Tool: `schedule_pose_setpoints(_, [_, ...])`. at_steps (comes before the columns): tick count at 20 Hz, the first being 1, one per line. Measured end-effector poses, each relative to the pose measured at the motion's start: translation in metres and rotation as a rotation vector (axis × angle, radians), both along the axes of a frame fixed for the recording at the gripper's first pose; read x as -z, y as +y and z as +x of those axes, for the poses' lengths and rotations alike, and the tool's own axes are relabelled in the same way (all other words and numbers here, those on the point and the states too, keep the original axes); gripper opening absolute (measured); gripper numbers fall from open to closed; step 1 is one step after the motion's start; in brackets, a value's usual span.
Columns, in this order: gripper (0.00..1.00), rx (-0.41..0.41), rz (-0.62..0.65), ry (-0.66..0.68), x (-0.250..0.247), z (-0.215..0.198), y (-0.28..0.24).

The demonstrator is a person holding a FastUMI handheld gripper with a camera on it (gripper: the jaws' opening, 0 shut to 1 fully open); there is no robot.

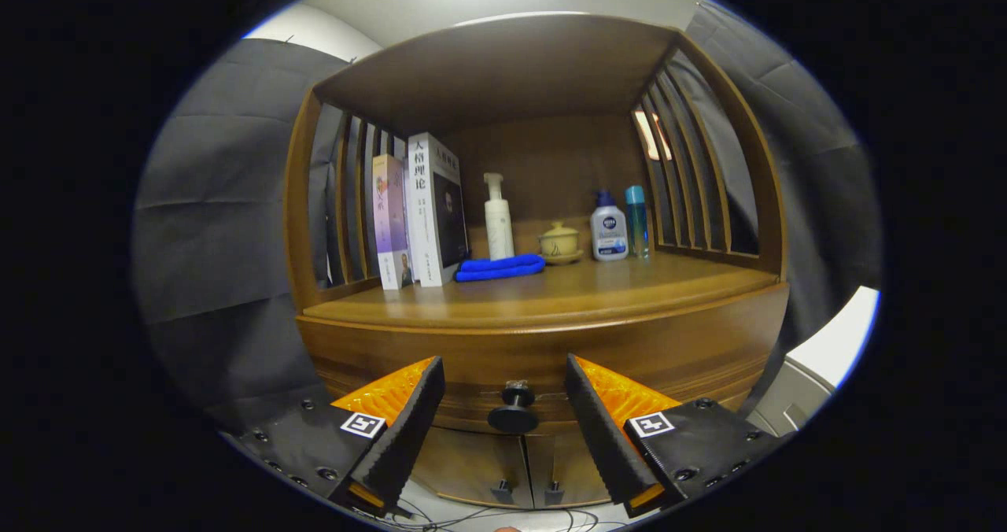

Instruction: Pull open the drawer, take out the items inside it, and place them on the countertop above the cabinet.

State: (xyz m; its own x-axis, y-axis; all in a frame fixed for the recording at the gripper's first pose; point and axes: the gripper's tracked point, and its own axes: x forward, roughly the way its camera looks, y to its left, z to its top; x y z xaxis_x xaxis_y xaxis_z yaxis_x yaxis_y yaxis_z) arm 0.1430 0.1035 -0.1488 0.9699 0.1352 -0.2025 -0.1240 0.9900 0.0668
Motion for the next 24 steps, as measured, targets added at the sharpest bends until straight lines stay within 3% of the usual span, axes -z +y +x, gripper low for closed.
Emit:
schedule_pose_setpoints(1, [0.97,0.007,-0.004,0.016,0.008,0.006,0.0])
schedule_pose_setpoints(8, [0.65,0.037,-0.067,0.09,0.049,0.024,-0.003])
schedule_pose_setpoints(14, [0.38,0.043,-0.104,0.098,0.051,0.024,-0.002])
schedule_pose_setpoints(24, [0.38,0.053,-0.092,0.096,0.048,-0.017,-0.001])
